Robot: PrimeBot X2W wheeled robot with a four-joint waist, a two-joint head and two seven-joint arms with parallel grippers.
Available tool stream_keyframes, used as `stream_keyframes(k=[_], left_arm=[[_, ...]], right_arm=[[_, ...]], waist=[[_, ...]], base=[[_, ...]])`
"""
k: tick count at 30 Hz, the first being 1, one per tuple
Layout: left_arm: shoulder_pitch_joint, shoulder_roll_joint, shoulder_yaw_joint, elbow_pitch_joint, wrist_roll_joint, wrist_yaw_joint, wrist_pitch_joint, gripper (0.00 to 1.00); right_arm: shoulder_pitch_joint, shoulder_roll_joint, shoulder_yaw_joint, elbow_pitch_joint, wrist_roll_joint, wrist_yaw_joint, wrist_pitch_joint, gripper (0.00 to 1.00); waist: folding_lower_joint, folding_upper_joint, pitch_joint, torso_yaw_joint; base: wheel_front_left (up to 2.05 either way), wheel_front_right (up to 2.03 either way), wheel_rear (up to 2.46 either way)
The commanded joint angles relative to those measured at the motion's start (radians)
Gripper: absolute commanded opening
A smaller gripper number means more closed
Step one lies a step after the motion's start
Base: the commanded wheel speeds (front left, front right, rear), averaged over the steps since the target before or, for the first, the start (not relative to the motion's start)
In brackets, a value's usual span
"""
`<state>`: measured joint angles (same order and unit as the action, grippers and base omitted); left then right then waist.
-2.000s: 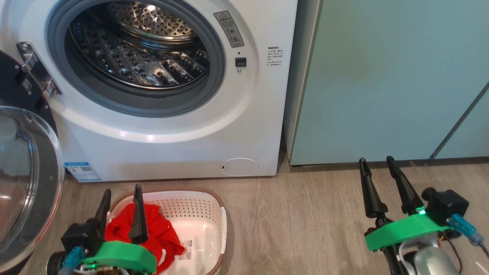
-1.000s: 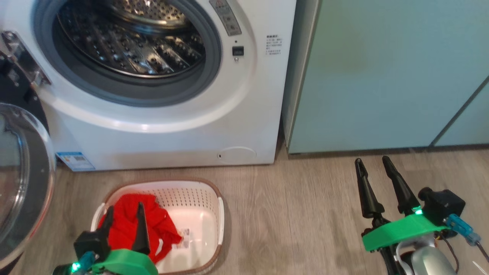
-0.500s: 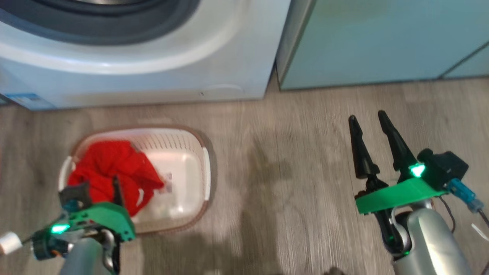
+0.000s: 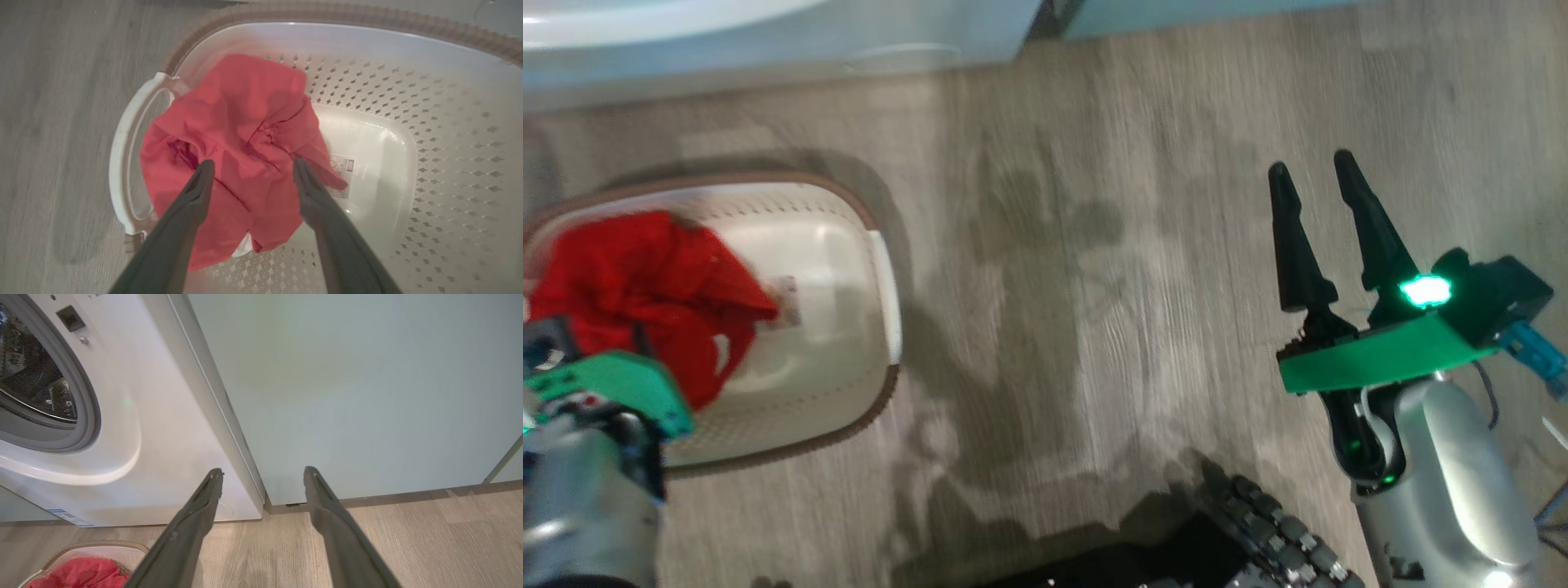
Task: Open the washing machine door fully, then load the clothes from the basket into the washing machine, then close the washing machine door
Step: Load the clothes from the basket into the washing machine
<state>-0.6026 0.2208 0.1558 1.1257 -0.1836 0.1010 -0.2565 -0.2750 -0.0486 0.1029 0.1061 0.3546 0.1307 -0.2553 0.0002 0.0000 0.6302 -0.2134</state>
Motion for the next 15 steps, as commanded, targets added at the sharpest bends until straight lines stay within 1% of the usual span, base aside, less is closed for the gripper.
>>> stream_keyframes(k=[1,3,5,15], left_arm=[[-0.003,0.070,0.026,0.013,0.007,-0.007,-0.005,1.00],[-0.029,0.108,0.027,0.042,0.009,-0.018,-0.005,1.00],[-0.053,0.129,0.034,0.068,0.001,-0.022,-0.005,1.00],[-0.105,0.174,0.020,0.138,0.007,-0.003,-0.003,1.00]], right_arm=[[-0.006,-0.002,0.027,-0.037,0.016,0.000,-0.006,1.00],[-0.017,-0.002,0.037,-0.040,0.029,0.000,-0.006,1.00],[-0.026,-0.002,0.036,-0.037,0.040,0.000,-0.006,1.00],[-0.056,-0.002,0.062,-0.047,0.082,0.000,-0.006,1.00]], waist=[[-0.0002,0.0000,0.079,-0.052],[-0.0002,0.0000,0.107,-0.068],[-0.0002,0.0000,0.128,-0.080],[-0.0002,0.0000,0.189,-0.130]], base=[[0.00,0.00,0.00],[0.00,0.00,0.00],[0.00,0.00,0.00],[0.00,0.00,0.00]])
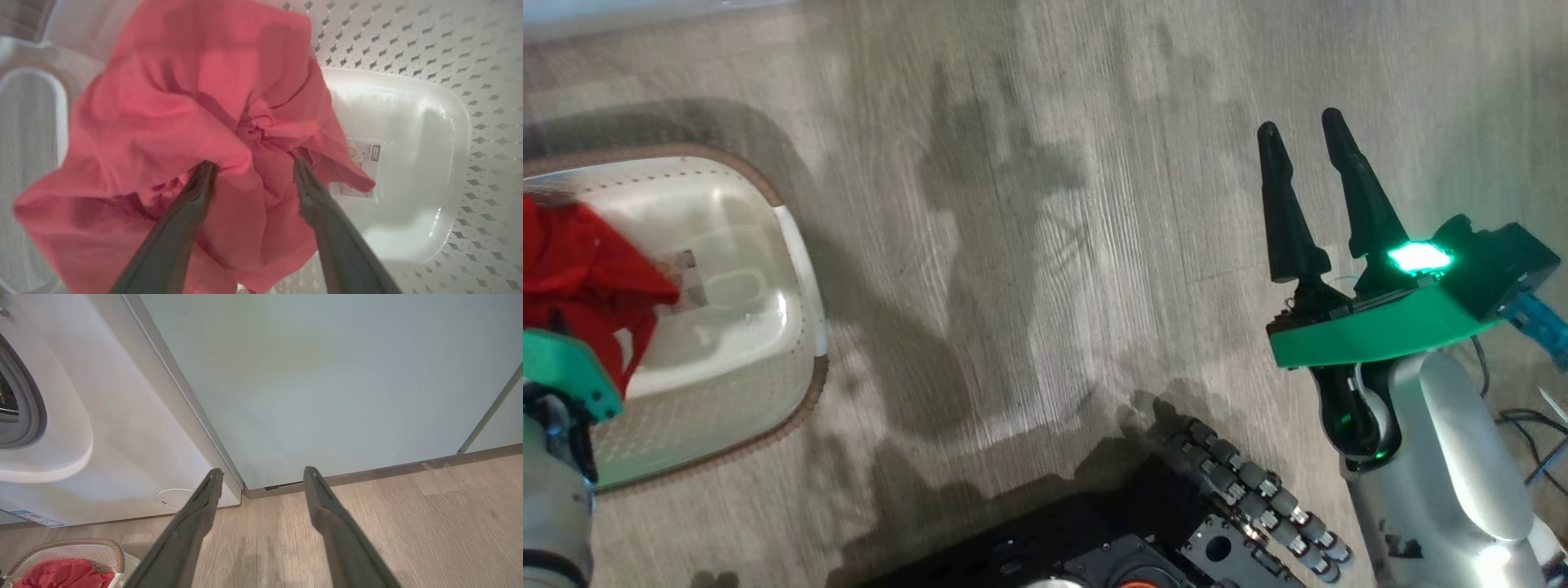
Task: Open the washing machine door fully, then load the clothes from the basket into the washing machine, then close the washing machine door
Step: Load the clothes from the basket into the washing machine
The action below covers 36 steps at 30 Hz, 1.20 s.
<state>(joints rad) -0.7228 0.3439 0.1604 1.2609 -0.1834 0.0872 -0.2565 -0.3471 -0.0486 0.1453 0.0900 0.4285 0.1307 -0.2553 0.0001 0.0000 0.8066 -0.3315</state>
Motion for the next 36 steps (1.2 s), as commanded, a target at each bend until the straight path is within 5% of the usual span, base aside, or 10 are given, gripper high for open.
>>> stream_keyframes(k=[1,19,20,21,22,23,36], left_arm=[[0.010,0.056,0.013,0.007,0.008,0.017,0.001,1.00],[-0.055,0.101,-0.039,0.029,0.019,0.035,0.108,1.00],[-0.056,0.099,-0.042,0.029,0.019,0.032,0.114,0.70],[-0.057,0.097,-0.044,0.029,0.017,0.029,0.118,0.28],[-0.057,0.097,-0.044,0.029,0.017,0.029,0.118,0.28],[-0.058,0.095,-0.045,0.029,0.015,0.027,0.119,0.00],[-0.005,0.057,-0.059,0.030,-0.007,0.014,0.090,0.00]], right_arm=[[0.014,-0.002,0.022,-0.033,0.012,0.000,-0.006,1.00],[-0.004,-0.002,0.040,-0.059,0.032,0.000,-0.006,1.00],[-0.005,-0.002,0.039,-0.058,0.031,0.000,-0.006,1.00],[-0.005,-0.002,0.039,-0.057,0.029,0.000,-0.006,1.00],[-0.005,-0.002,0.039,-0.057,0.029,0.000,-0.006,1.00],[-0.006,-0.002,0.039,-0.056,0.027,0.000,-0.006,1.00],[0.003,-0.002,0.024,-0.040,-0.001,0.000,-0.006,1.00]], waist=[[-0.0001,0.0000,0.019,-0.015],[-0.0001,0.0000,0.106,-0.043],[-0.0001,0.0000,0.106,-0.041],[-0.0001,0.0000,0.106,-0.039],[-0.0001,0.0000,0.106,-0.039],[-0.0001,0.0000,0.105,-0.037],[-0.0001,0.0000,-0.009,-0.019]], base=[[0.00,0.00,0.00],[0.00,0.00,0.00],[0.00,0.00,0.00],[0.00,0.00,0.00],[0.00,0.00,0.00],[0.00,0.00,0.00],[0.00,0.00,0.00]])
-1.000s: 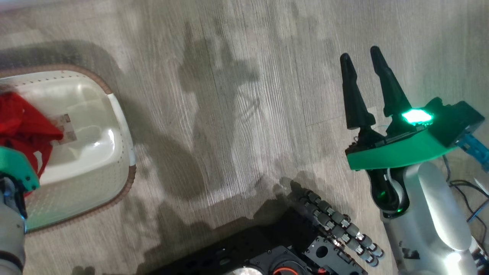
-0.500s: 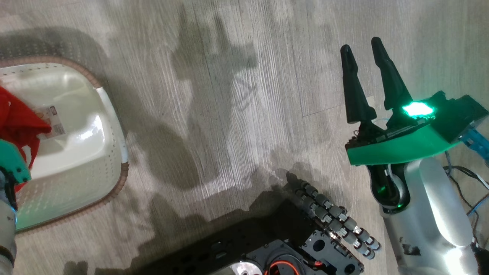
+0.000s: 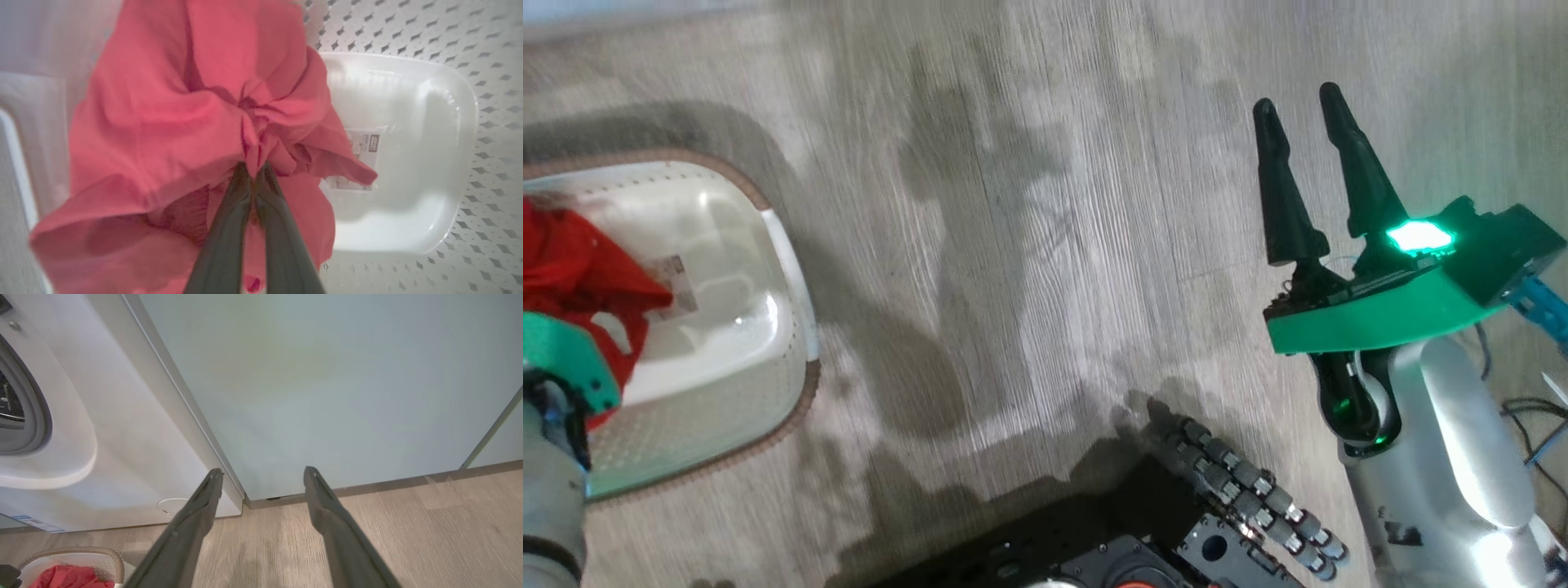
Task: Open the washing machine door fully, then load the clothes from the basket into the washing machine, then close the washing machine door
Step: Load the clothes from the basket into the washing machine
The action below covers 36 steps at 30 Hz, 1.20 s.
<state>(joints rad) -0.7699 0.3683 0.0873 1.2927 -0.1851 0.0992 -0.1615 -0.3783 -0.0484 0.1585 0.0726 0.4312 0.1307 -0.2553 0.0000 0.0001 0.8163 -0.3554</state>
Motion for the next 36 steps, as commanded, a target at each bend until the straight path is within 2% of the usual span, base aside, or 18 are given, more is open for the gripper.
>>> stream_keyframes(k=[1,7,16,23,36], left_arm=[[0.048,0.027,0.012,-0.002,-0.007,0.000,-0.015,0.00],[0.109,0.009,0.008,-0.002,-0.019,-0.021,-0.049,0.00],[0.169,-0.011,-0.014,-0.013,-0.012,-0.027,-0.098,0.00],[0.259,-0.038,-0.018,-0.237,0.022,-0.033,-0.100,0.00],[0.377,-0.109,0.005,-0.599,0.107,-0.013,-0.100,0.00]], right_arm=[[0.037,-0.002,0.006,-0.021,-0.007,0.000,-0.006,1.00],[0.050,-0.002,0.005,-0.006,-0.025,0.000,-0.006,1.00],[0.081,-0.002,0.000,0.020,-0.033,0.000,-0.006,1.00],[0.117,-0.002,-0.014,0.040,-0.049,0.000,-0.006,1.00],[0.178,-0.002,-0.030,0.063,-0.076,0.000,-0.006,1.00]], waist=[[0.0000,-0.0001,-0.034,0.009],[0.0000,-0.0001,-0.138,0.025],[0.0000,-0.0001,-0.303,0.044],[0.0000,-0.0001,-0.418,0.067],[0.0000,-0.0001,-0.582,0.108]], base=[[0.00,0.00,0.00],[0.00,0.00,0.00],[0.00,0.00,0.00],[0.00,0.00,0.00],[0.00,0.00,0.00]])
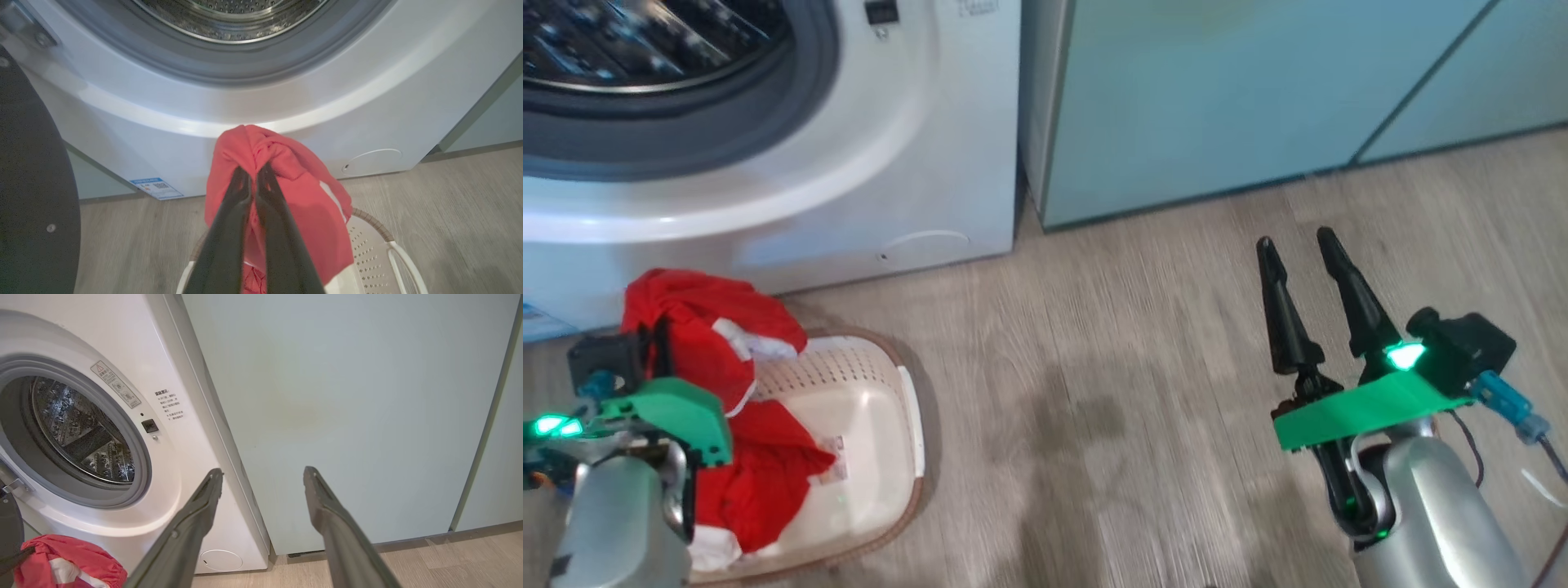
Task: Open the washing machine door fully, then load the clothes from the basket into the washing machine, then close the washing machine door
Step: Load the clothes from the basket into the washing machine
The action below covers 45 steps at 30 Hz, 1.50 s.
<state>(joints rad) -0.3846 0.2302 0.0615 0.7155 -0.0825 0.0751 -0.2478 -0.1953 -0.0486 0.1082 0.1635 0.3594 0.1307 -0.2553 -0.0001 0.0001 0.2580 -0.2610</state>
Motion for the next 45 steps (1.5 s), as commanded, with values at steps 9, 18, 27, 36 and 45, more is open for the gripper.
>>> stream_keyframes(k=[9,18,27,36,45], left_arm=[[0.095,-0.038,0.032,-0.321,0.044,0.016,-0.014,0.00],[0.259,-0.120,0.016,-0.627,0.046,-0.003,-0.014,0.00],[0.386,-0.161,0.011,-0.803,0.031,-0.015,-0.014,0.00],[0.452,-0.177,-0.024,-0.822,0.023,0.000,-0.014,0.00],[0.439,-0.179,-0.034,-0.808,0.021,0.010,-0.014,0.00]], right_arm=[[0.034,-0.002,0.020,-0.015,-0.023,0.000,-0.006,1.00],[0.073,-0.002,0.019,-0.003,-0.043,0.000,-0.006,1.00],[0.097,-0.002,0.006,-0.010,-0.054,0.000,-0.006,1.00],[0.114,-0.002,-0.015,-0.013,-0.059,0.000,-0.006,1.00],[0.113,-0.002,-0.017,-0.018,-0.054,0.000,-0.006,1.00]], waist=[[0.0001,-0.0001,-0.122,0.039],[0.0001,-0.0001,-0.228,0.055],[0.0001,-0.0001,-0.273,0.058],[0.0001,-0.0001,-0.288,0.062],[0.0001,-0.0001,-0.284,0.059]], base=[[0.00,0.00,0.00],[0.00,0.00,0.00],[0.00,0.00,0.00],[0.00,0.00,0.00],[0.00,0.00,0.00]])
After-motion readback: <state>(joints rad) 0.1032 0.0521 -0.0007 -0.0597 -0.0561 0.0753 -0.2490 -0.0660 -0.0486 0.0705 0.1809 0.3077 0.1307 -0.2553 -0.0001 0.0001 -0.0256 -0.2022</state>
